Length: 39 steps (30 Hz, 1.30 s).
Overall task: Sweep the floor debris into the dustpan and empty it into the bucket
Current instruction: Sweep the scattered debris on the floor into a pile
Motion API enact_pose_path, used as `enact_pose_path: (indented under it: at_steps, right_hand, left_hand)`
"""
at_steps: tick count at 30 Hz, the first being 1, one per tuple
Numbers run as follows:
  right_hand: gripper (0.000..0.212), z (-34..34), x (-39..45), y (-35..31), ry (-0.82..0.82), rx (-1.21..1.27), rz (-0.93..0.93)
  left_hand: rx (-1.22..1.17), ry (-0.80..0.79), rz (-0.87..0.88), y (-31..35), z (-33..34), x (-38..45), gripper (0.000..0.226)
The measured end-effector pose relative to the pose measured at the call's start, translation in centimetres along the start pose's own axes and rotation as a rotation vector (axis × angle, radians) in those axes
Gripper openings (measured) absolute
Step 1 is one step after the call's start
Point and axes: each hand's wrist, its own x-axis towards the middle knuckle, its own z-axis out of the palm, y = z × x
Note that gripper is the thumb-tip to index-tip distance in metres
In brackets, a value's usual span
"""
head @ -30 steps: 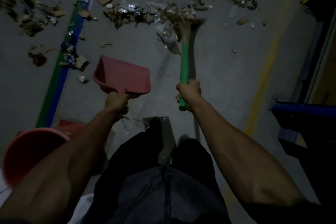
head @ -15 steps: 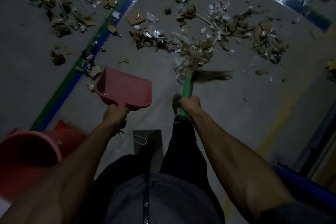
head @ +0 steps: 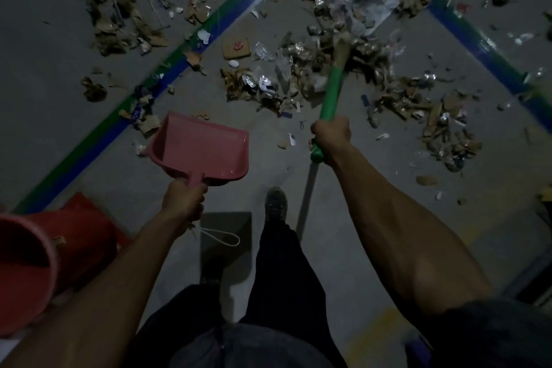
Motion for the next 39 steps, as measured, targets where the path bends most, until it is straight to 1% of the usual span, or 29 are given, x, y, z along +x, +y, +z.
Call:
enact_pose_path:
  at_steps: [2, 4, 6, 8, 11, 13, 16, 18, 20, 22, 25, 28, 31, 33, 35, 39]
  right_hand:
    - [0.035, -0.8, -1.1, 1.0, 0.034, 0.022, 0.016]
    - [0.027, -1.6, -3.1, 3.1, 0.061, 0.066, 0.029]
    - [0.022, -2.2, -5.4, 5.8, 0.08, 0.092, 0.051]
    - [0.022, -2.7, -7.1, 8.2, 0.094, 0.097, 0.099]
    - [0.024, -3.2, -7.0, 9.9, 0.064, 0.074, 0.198]
    - [0.029, -3.3, -5.7, 9.3, 0.011, 0.032, 0.233]
    - [0.029, -3.3, -2.2, 5.8, -0.071, -0.081, 0.157]
    - [0.031, -3.4, 0.0, 2.7, -0.089, -0.108, 0.096]
    - [0.03, -3.6, 1.4, 0.2, -0.075, -0.1, 0.042]
    - [0.026, -4.1, 1.5, -1.2, -0.065, -0.026, 0.001]
    - [0.025, -4.9, -0.6, -1.5, -0.052, 0.075, -0.049]
    - [0.021, -5.4, -4.4, 1.2, -0.041, 0.064, -0.098]
    - [0.009, -6.3, -8.6, 6.5, -0.073, -0.055, -0.184]
    - [0.008, -7.2, -11.2, 10.4, -0.138, -0.174, -0.22]
    - [0.015, -7.9, -13.3, 14.0, -0.21, -0.331, -0.272]
    - [0.027, -8.8, -16.3, 19.6, -0.333, -0.682, -0.381]
  left_hand:
    - [0.009, 0.0, 0.007, 0.8, 0.4, -0.1, 0.015]
    - [0.02, 0.002, 0.013, 1.5, 0.6, -0.3, 0.011]
    - [0.018, 0.006, 0.015, 1.9, 0.7, -0.6, 0.012]
    - [0.01, 0.009, 0.013, 2.2, 0.9, -0.8, 0.016]
    - [0.014, 0.019, 0.011, 2.2, 1.3, -0.7, 0.01]
    - [0.022, 0.029, 0.005, 1.9, 1.6, -0.4, 0.007]
    - [0.015, 0.042, -0.008, 1.3, 2.2, 0.2, 0.007]
    - [0.008, 0.052, -0.013, 0.8, 2.4, 0.4, 0.008]
    - [0.0, 0.058, -0.011, 0.3, 2.6, 0.4, 0.008]
    - [-0.016, 0.057, -0.012, -0.1, 2.6, 0.1, 0.008]
    - [-0.044, 0.05, -0.013, -0.6, 2.1, -0.6, 0.014]
    - [-0.047, 0.039, 0.001, -1.3, 1.0, -1.6, 0.011]
    - [-0.027, 0.05, 0.013, -2.4, -0.5, -2.9, 0.006]
    - [-0.027, 0.044, 0.022, -3.3, -1.6, -3.9, 0.011]
    - [-0.011, 0.033, 0.025, -4.4, -2.7, -4.8, 0.019]
    - [0.095, 0.009, 0.008, -7.3, -4.4, -5.8, 0.021]
